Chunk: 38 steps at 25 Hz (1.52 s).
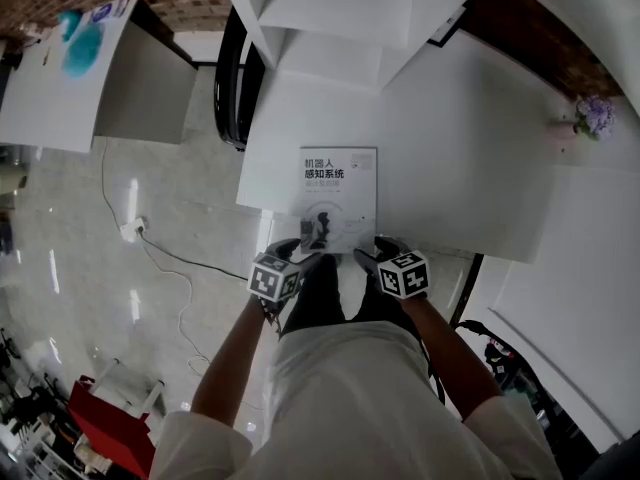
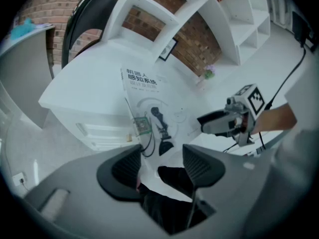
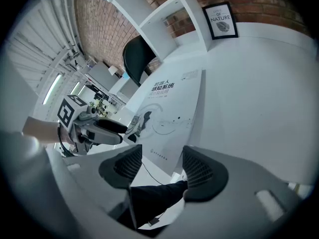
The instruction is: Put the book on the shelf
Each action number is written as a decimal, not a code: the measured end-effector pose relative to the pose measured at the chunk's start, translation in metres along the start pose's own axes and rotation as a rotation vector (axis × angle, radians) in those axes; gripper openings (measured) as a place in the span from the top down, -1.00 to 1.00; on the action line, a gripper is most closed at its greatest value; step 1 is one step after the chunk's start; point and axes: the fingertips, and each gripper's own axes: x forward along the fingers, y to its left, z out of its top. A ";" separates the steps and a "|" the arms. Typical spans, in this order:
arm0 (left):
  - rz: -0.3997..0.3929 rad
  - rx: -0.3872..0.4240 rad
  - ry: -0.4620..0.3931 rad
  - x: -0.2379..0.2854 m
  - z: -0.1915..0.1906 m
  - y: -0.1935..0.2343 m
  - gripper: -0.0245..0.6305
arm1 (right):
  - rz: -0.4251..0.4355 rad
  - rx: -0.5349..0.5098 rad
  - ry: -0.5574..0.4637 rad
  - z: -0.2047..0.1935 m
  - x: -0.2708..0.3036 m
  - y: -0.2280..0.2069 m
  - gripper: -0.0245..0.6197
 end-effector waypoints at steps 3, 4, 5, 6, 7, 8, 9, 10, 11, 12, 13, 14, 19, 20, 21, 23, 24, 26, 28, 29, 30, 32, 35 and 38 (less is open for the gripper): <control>-0.008 -0.002 0.004 -0.001 -0.004 0.000 0.08 | 0.012 0.003 -0.002 -0.004 -0.003 0.006 0.13; -0.014 -0.008 0.000 -0.001 -0.004 0.001 0.08 | 0.015 0.001 0.003 -0.006 -0.003 0.007 0.13; -0.023 -0.016 -0.004 -0.002 -0.005 0.002 0.08 | 0.017 0.000 0.010 -0.010 -0.002 0.007 0.13; -0.037 -0.025 -0.008 -0.003 -0.006 0.002 0.08 | 0.018 0.001 0.019 -0.013 -0.001 0.007 0.13; -0.054 -0.036 -0.009 -0.004 -0.007 0.004 0.08 | 0.019 0.002 0.027 -0.017 0.001 0.007 0.13; -0.070 -0.048 -0.007 -0.004 -0.008 0.006 0.08 | 0.019 0.004 0.036 -0.020 0.002 0.006 0.13; -0.080 -0.062 -0.004 -0.003 -0.008 0.009 0.08 | 0.017 0.005 0.044 -0.023 0.002 0.005 0.13; -0.088 -0.078 0.000 -0.002 -0.006 0.014 0.08 | 0.015 0.006 0.051 -0.024 0.003 0.003 0.13; -0.100 -0.099 0.005 0.000 -0.005 0.019 0.07 | 0.016 0.006 0.058 -0.025 0.003 0.001 0.13; -0.127 -0.126 0.014 0.003 -0.003 0.023 0.04 | 0.022 0.006 0.065 -0.026 0.004 0.000 0.13; -0.170 -0.156 0.027 0.008 -0.002 0.024 0.03 | 0.034 0.008 0.075 -0.026 0.005 -0.001 0.13; -0.222 -0.184 0.041 0.015 -0.002 0.023 0.03 | 0.051 0.013 0.087 -0.027 0.007 -0.001 0.13; -0.397 -0.266 0.038 0.046 0.013 0.022 0.19 | 0.143 0.134 0.133 -0.033 0.022 -0.005 0.13; -0.427 -0.280 0.034 0.049 0.016 0.022 0.26 | 0.169 0.174 0.135 -0.033 0.026 -0.006 0.13; -0.461 -0.292 0.035 0.051 0.018 0.021 0.33 | 0.196 0.211 0.134 -0.034 0.030 -0.007 0.13; -0.526 -0.315 0.036 0.051 0.021 0.015 0.45 | 0.252 0.273 0.116 -0.032 0.036 -0.008 0.13; -0.551 -0.330 0.033 0.050 0.022 0.012 0.58 | 0.284 0.302 0.096 -0.030 0.038 -0.007 0.13; -0.584 -0.374 0.022 0.048 0.022 0.009 0.66 | 0.335 0.351 0.055 -0.023 0.039 -0.006 0.23; -0.616 -0.428 0.014 0.047 0.023 0.008 0.72 | 0.354 0.370 0.033 -0.018 0.041 -0.006 0.24; -0.633 -0.453 0.014 0.046 0.022 0.006 0.74 | 0.362 0.371 0.024 -0.016 0.041 -0.005 0.25; -0.650 -0.472 0.016 0.045 0.020 0.004 0.75 | 0.373 0.373 0.015 -0.014 0.041 -0.003 0.25; -0.676 -0.494 0.028 0.043 0.013 -0.001 0.76 | 0.394 0.385 -0.003 -0.012 0.042 -0.002 0.25; -0.694 -0.503 0.036 0.042 0.003 -0.005 0.76 | 0.428 0.402 -0.020 -0.012 0.044 -0.001 0.25; -0.695 -0.500 0.037 0.039 -0.002 -0.006 0.76 | 0.464 0.411 -0.012 -0.017 0.043 0.001 0.50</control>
